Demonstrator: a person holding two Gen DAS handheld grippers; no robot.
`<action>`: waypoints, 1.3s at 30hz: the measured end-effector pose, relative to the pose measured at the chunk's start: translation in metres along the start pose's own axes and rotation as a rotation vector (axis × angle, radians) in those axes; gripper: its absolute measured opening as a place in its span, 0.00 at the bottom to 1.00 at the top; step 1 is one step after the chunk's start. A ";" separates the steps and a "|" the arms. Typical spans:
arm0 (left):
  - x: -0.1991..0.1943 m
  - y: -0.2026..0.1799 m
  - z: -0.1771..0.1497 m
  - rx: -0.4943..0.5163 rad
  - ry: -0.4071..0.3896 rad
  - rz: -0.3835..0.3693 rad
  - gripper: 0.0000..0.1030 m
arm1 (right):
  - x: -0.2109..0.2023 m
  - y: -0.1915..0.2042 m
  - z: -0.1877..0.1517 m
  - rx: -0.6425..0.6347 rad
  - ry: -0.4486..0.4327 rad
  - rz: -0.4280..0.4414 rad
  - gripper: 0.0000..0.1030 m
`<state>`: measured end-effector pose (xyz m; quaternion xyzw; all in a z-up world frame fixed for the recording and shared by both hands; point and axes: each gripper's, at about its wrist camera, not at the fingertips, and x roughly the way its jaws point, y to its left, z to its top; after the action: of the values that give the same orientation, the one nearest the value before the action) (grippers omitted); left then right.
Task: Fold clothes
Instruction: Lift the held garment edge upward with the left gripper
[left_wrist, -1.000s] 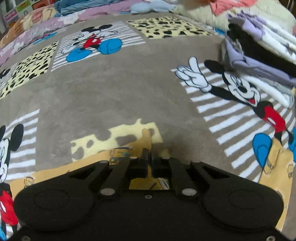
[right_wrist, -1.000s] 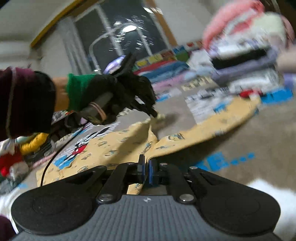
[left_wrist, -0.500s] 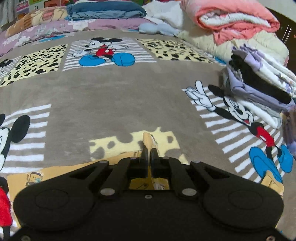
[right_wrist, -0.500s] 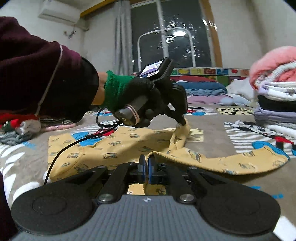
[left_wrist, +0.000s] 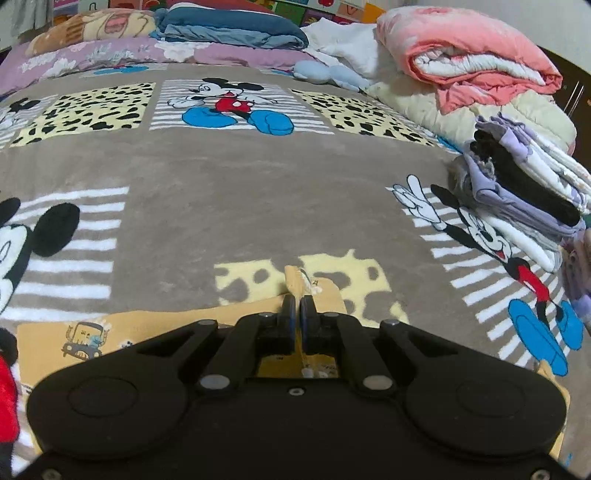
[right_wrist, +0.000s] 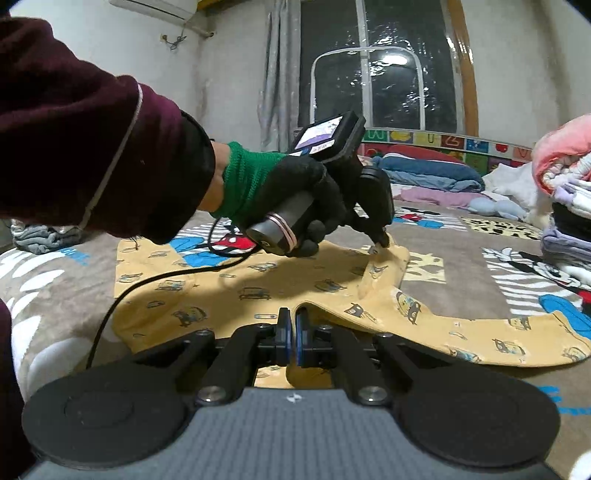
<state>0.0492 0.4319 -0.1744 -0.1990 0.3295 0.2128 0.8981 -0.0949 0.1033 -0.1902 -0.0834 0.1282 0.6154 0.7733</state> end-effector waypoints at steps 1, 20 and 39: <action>0.000 0.002 0.000 -0.011 -0.002 -0.008 0.01 | 0.000 0.001 0.001 0.001 0.000 0.010 0.05; 0.011 0.021 -0.013 -0.009 0.006 -0.006 0.04 | 0.024 0.008 -0.003 -0.057 0.159 0.102 0.05; -0.073 -0.201 -0.083 0.793 0.089 -0.163 0.53 | 0.026 0.020 -0.005 -0.159 0.175 0.064 0.15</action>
<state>0.0600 0.2054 -0.1402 0.1284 0.4077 -0.0117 0.9040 -0.1097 0.1308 -0.2020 -0.1936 0.1485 0.6384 0.7300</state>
